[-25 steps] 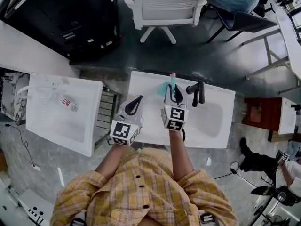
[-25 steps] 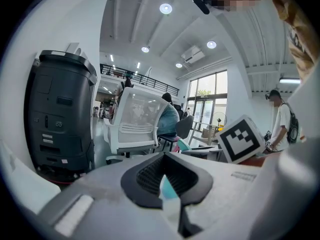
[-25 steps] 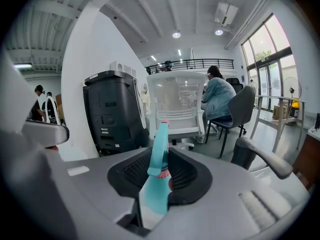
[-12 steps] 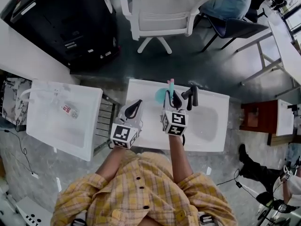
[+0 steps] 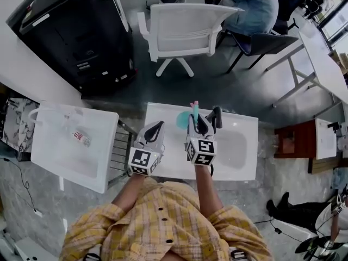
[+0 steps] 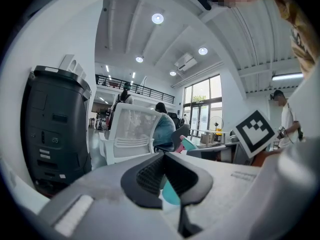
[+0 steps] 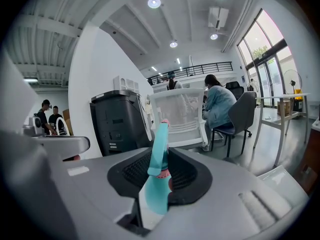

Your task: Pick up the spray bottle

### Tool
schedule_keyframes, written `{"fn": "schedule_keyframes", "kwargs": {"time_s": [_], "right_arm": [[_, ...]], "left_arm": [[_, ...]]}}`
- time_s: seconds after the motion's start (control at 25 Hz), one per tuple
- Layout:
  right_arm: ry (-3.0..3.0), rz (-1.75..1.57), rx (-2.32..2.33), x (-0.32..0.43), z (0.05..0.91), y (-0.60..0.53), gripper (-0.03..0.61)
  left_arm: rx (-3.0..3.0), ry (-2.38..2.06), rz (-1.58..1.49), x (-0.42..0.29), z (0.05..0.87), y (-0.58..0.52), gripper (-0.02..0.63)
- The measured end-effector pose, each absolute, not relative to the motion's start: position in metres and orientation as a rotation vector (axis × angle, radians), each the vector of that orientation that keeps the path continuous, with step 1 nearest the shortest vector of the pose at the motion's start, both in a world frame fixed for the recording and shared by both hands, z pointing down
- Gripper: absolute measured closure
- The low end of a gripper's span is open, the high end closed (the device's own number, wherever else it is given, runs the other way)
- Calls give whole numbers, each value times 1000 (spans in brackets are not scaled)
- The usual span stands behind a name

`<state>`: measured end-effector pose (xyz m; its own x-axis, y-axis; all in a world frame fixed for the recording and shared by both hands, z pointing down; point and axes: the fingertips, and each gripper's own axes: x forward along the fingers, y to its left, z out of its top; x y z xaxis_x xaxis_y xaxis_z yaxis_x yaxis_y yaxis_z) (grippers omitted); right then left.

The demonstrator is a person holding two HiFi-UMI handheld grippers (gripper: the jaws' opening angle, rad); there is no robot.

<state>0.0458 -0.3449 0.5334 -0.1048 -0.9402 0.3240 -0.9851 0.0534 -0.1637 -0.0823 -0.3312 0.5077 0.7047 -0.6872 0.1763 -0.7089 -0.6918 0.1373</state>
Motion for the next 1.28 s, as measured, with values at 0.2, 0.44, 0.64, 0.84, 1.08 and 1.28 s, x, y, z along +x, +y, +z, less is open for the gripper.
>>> {"fn": "schedule_keyframes", "kwargs": {"time_s": [0.2, 0.44, 0.64, 0.84, 1.08, 1.28], "right_arm": [[-2220, 491, 2005, 42, 517, -338, 489], [-2244, 462, 1988, 38, 502, -328, 489], [-2258, 435, 1991, 39, 491, -320, 489], [-2268, 417, 2003, 44, 478, -313, 489], [-2275, 393, 2025, 52, 467, -310, 489], [-2277, 390, 2038, 53, 465, -311, 489]], "left_arm": [[2742, -1132, 134, -79, 495, -331, 615], [2762, -1135, 103, -76, 481, -330, 615], [2780, -1131, 79, -72, 474, -328, 615], [2798, -1131, 59, -66, 463, -328, 615], [2820, -1131, 41, -61, 454, -331, 615], [2832, -1129, 38, -59, 451, -335, 615]]}}
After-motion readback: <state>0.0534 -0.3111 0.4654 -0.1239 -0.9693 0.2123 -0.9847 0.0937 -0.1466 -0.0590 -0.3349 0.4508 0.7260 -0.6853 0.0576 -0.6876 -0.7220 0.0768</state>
